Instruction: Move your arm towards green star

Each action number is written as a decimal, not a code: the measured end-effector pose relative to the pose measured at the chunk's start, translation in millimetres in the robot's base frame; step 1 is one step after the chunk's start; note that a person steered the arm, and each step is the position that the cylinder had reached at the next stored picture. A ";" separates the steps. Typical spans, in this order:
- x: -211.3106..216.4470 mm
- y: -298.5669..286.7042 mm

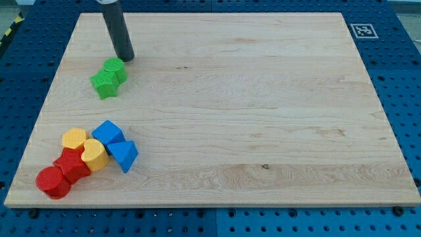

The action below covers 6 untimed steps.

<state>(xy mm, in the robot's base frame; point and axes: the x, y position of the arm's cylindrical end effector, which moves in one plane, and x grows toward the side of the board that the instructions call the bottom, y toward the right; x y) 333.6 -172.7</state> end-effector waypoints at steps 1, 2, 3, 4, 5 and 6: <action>0.0 0.0; -20.3 -7.9; -28.6 -66.6; 2.6 -107.3; 55.7 -100.9; 72.3 -87.8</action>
